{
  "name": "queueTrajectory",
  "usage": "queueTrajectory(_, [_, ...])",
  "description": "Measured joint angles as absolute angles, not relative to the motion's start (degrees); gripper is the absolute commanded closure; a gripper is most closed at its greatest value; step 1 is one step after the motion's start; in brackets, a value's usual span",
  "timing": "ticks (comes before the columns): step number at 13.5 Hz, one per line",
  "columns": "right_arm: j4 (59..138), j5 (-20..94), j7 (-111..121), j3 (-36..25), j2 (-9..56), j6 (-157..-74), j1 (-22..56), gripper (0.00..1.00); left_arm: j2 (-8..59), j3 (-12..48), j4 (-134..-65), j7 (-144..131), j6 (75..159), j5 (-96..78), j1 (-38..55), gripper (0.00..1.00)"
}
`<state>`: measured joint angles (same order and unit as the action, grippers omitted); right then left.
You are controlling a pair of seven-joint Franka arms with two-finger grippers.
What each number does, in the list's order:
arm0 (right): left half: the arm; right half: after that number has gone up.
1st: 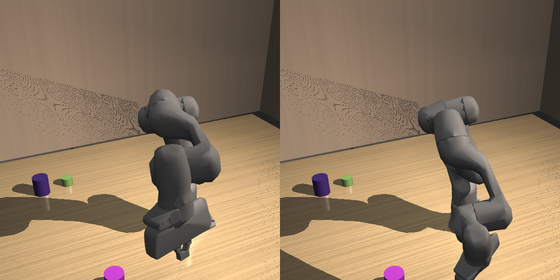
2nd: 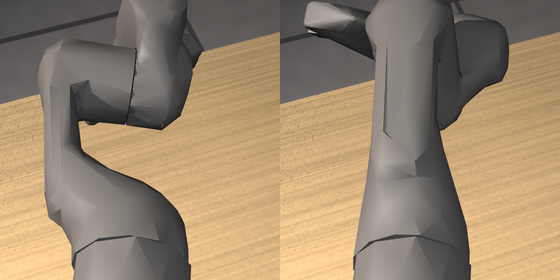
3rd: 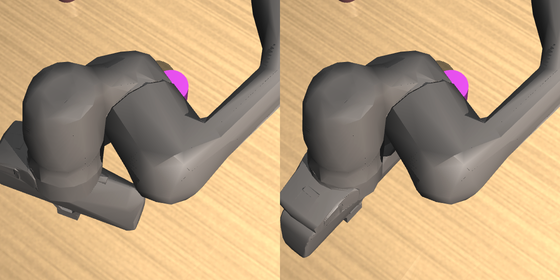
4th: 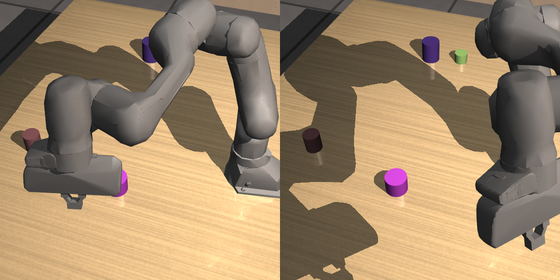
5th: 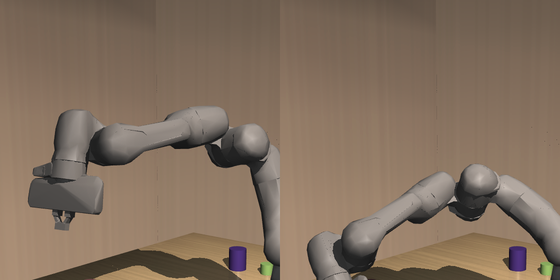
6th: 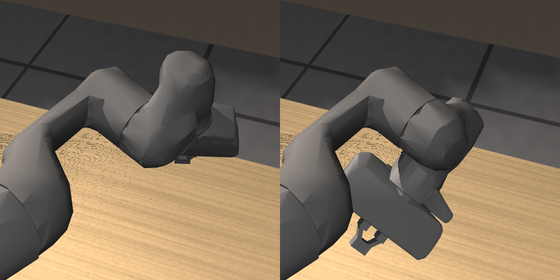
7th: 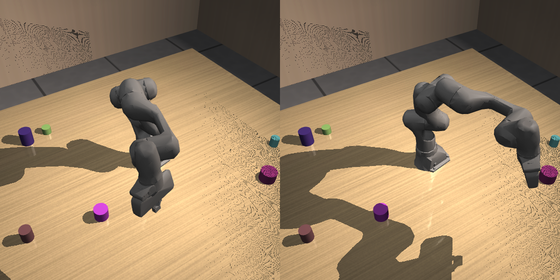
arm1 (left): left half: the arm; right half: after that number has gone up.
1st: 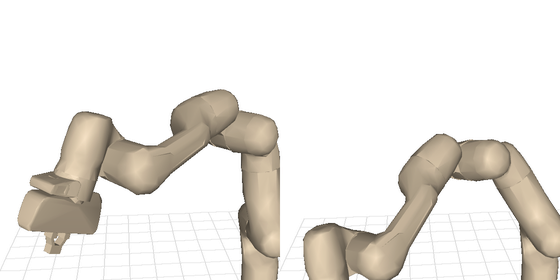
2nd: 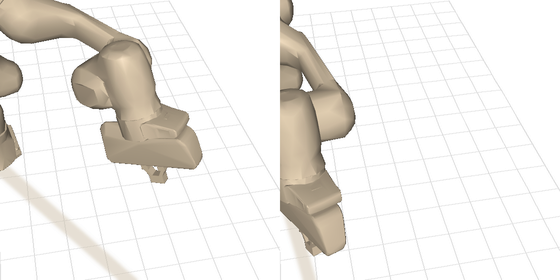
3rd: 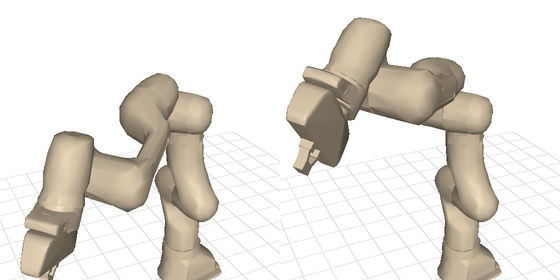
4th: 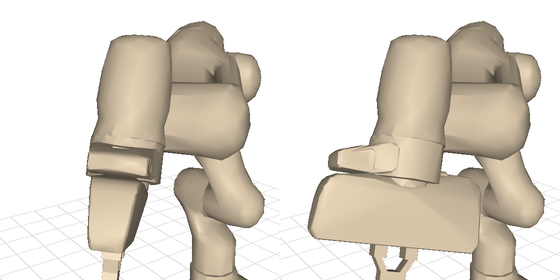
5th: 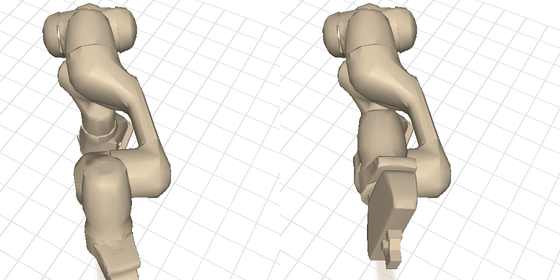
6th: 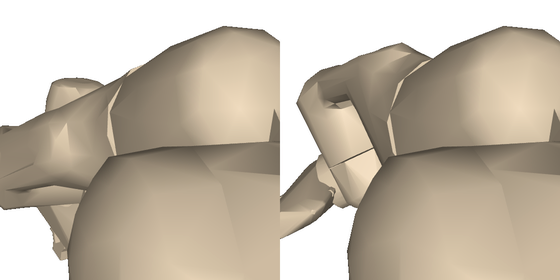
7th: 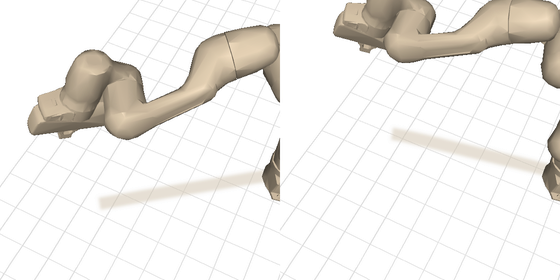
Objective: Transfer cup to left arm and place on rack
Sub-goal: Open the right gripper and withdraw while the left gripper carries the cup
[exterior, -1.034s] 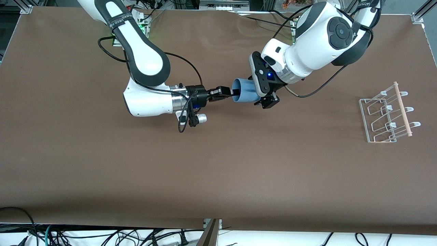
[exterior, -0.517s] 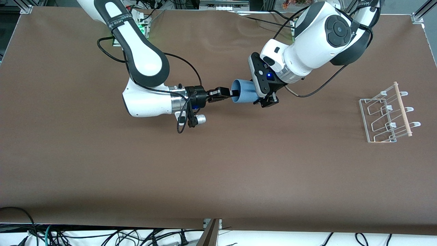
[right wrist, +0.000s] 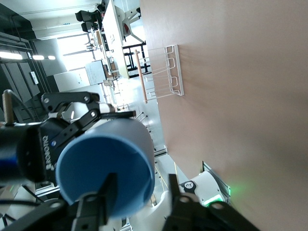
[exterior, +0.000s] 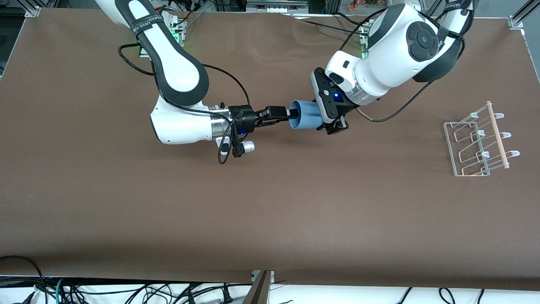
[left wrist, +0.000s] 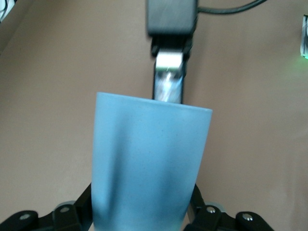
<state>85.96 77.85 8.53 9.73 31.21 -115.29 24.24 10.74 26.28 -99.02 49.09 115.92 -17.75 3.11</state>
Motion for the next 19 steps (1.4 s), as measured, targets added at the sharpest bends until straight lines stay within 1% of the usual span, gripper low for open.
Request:
queueTrajectory(3, [85.48, 77.85, 8.58, 9.44, 30.91, -115.29, 24.11, 0.00, 10.21, 25.97, -98.96, 49.55, 112.10, -17.72, -0.38, 1.00])
queueTrajectory(5, [85.20, 77.19, 8.74, 8.61, 30.07, -115.23, 23.93, 0.00, 9.94, 24.26, -98.75, 49.93, 108.33, -16.20, -1.98, 1.00])
queueTrajectory(6, [85.17, 75.35, 8.76, 7.47, 29.29, -114.49, 23.90, 0.00, 9.88, 22.76, -98.46, 50.41, 106.10, -13.12, -2.45, 1.00])
queueTrajectory(8, [85.10, 68.33, 8.76, 3.76, 27.64, -110.11, 23.75, 0.00, 9.82, 20.70, -97.76, 51.10, 101.39, -5.77, -3.56, 1.00])
queueTrajectory(11, [85.05, 54.79, 8.84, -3.67, 25.77, -100.08, 23.36, 0.00, 9.78, 20.24, -97.55, 51.11, 94.58, 7.61, -5.73, 1.00])
queueTrajectory(13, [85.02, 42.28, 9.25, -7.39, 24.99, -97.41, 23.03, 0.00, 9.78, 20.19, -97.59, 51.07, 89.88, 17.38, -6.44, 1.00])
queueTrajectory(15, [85.01, 26.65, 9.25, -8.34, 24.31, -97.23, 22.85, 0.00, 9.80, 20.15, -97.93, 51.04, 86.65, 25.58, -7.92, 1.00])
queueTrajectory(17, [84.98, 11.62, 9.21, -8.36, 23.59, -97.25, 22.94, 0.00, 9.88, 20.08, -99.36, 51.08, 85.39, 31.54, -10.74, 1.00])
queueTrajectory(19, [84.89, 1.82, 9.13, -8.50, 21.95, -97.12, 23.01, 0.00, 10.11, 19.92, -102.40, 51.09, 85.27, 39.52, -13.05, 1.00])
